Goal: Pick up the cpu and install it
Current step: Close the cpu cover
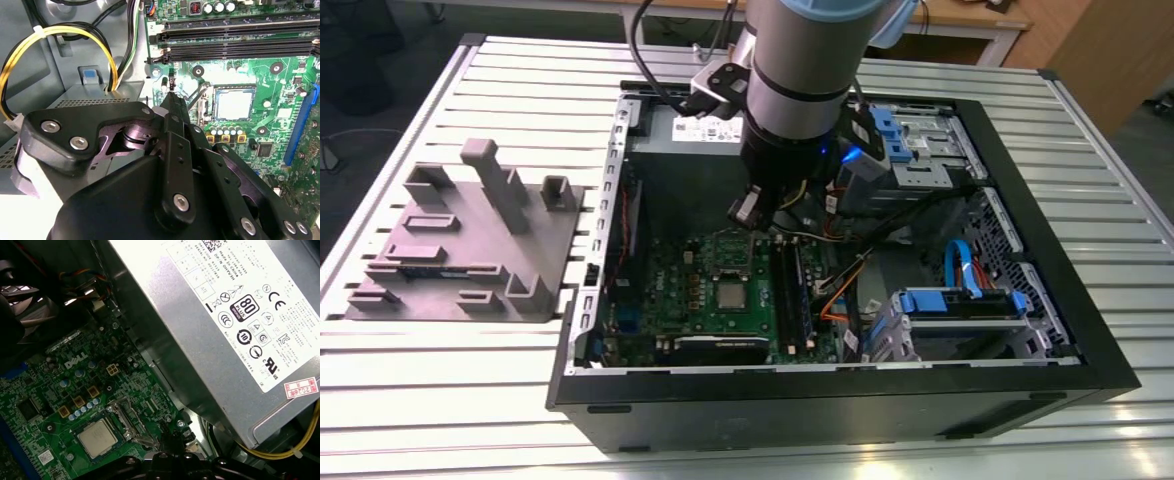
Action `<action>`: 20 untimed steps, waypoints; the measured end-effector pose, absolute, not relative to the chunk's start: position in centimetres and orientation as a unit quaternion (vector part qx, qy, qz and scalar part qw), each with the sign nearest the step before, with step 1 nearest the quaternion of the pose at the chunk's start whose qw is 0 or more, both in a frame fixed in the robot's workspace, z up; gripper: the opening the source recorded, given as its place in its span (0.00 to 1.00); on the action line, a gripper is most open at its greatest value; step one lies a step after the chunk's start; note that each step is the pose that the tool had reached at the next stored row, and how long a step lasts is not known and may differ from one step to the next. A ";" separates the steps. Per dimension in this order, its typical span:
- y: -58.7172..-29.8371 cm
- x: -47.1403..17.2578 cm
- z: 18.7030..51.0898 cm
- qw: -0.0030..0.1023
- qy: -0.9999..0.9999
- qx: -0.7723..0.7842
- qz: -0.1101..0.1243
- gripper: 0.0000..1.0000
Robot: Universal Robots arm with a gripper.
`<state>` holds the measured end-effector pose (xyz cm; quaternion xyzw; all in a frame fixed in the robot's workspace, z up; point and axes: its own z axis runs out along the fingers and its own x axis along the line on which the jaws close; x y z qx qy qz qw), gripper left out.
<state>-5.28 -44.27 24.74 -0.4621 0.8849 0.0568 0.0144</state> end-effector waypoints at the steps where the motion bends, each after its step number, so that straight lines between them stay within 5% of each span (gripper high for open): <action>1: -44.3 -5.3 24.7 0.014 0.885 -0.462 0.057 0.10; 20: -45.1 -5.5 24.8 0.012 0.885 -0.463 0.052 0.10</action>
